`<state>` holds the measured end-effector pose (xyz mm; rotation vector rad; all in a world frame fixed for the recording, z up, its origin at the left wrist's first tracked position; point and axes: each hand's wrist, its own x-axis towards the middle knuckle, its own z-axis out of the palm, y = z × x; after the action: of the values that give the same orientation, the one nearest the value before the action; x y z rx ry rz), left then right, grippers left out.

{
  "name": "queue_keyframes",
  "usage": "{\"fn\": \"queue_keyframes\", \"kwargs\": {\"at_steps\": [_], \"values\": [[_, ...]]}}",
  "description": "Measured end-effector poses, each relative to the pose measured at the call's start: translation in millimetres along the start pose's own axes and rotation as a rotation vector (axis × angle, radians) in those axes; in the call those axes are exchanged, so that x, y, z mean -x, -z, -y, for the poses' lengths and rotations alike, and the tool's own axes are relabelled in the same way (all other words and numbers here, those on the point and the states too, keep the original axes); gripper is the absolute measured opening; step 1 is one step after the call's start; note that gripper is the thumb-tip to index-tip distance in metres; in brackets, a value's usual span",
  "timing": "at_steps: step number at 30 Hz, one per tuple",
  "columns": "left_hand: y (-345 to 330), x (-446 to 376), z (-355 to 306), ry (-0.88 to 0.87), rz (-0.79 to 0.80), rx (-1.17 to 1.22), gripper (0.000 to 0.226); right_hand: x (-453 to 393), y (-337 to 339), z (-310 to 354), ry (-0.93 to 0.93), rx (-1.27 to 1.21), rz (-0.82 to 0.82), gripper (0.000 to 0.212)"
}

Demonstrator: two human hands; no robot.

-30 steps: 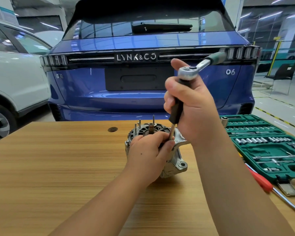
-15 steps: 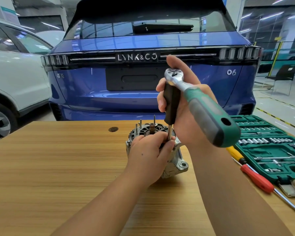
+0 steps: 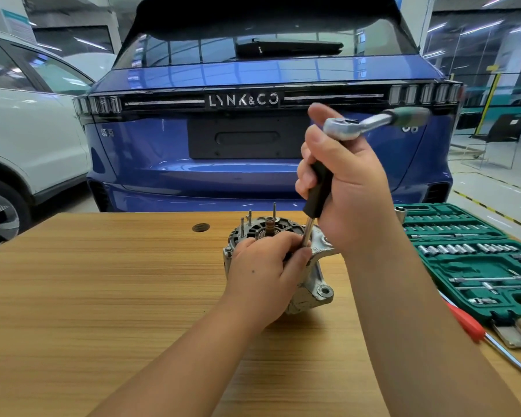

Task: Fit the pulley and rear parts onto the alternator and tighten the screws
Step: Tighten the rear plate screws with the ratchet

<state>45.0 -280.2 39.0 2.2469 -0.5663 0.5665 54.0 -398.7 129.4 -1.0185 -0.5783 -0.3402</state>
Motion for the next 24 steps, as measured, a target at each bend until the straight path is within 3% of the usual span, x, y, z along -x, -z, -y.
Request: {"fn": "queue_keyframes", "kwargs": {"at_steps": [3,6,11,15,18,24], "values": [[0.6,0.3,-2.0,0.011,0.002,0.004,0.014,1.6,-3.9,-5.1,0.179,0.068,0.068,0.036],[1.7,0.7,-4.1,0.018,0.006,0.003,0.02,2.5,-10.6,-10.9,0.283,0.173,0.096,0.043],[0.6,-0.4,-5.9,0.037,-0.002,-0.031,0.033,0.6,-2.1,-12.6,0.197,0.018,0.213,0.049],[0.9,0.0,-6.0,0.022,-0.018,-0.007,0.039,-3.2,4.4,-5.4,-0.002,-0.212,0.253,0.048],[0.6,-0.4,-5.0,0.016,-0.023,-0.002,0.041,-4.7,2.1,-4.4,-0.035,-0.172,0.235,0.041],[-1.4,-0.6,-0.3,0.004,-0.018,0.003,0.017,1.2,-7.0,-3.1,-0.003,-0.051,0.062,0.035]]}}
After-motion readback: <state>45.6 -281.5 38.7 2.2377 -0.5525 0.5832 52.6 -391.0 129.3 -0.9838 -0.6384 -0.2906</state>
